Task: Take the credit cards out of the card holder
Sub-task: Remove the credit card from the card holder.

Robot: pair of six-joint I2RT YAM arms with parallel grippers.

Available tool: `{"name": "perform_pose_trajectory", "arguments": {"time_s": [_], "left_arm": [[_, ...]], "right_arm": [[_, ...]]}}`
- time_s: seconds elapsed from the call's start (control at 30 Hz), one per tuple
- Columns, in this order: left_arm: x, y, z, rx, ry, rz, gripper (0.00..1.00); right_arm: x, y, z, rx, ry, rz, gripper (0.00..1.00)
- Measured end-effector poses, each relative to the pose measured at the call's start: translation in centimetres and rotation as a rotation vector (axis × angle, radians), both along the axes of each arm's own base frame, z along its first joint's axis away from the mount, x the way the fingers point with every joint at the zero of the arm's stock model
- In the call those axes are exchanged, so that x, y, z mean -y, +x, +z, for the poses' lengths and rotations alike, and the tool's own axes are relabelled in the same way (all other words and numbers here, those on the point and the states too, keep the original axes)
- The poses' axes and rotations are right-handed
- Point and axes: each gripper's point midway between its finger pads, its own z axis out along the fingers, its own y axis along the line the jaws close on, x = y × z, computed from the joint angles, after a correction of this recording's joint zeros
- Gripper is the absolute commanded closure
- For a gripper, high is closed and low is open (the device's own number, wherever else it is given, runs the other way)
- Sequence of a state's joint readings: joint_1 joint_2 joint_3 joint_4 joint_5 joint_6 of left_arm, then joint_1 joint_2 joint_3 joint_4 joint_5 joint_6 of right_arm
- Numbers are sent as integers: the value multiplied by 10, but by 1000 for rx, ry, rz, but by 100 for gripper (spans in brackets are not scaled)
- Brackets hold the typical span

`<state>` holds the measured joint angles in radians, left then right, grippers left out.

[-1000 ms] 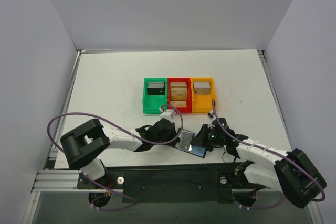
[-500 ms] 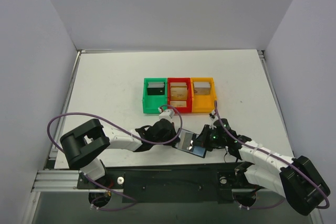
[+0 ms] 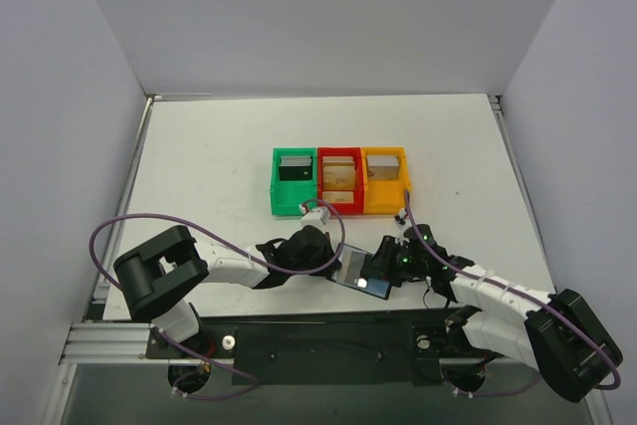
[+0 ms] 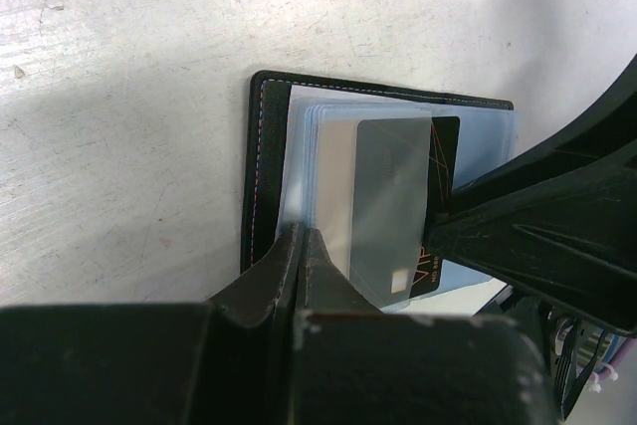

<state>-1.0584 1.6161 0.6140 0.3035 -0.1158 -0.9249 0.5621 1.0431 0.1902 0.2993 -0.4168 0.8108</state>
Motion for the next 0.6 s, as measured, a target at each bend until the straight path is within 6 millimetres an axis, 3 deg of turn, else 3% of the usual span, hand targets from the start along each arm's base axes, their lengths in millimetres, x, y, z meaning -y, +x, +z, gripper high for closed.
{"name": "perform_pose_trajectory", "arguments": {"time_s": [0.2, 0.43, 0.6], "left_arm": [[0, 0, 0, 1, -1, 0, 100], [0, 0, 0, 1, -2, 0, 100], [0, 0, 0, 1, -3, 0, 100]], "right_arm": [[-4, 2, 0, -5, 18, 4, 77], [-4, 3, -3, -14, 30, -11, 93], [-4, 4, -2, -13, 41, -18, 96]]}}
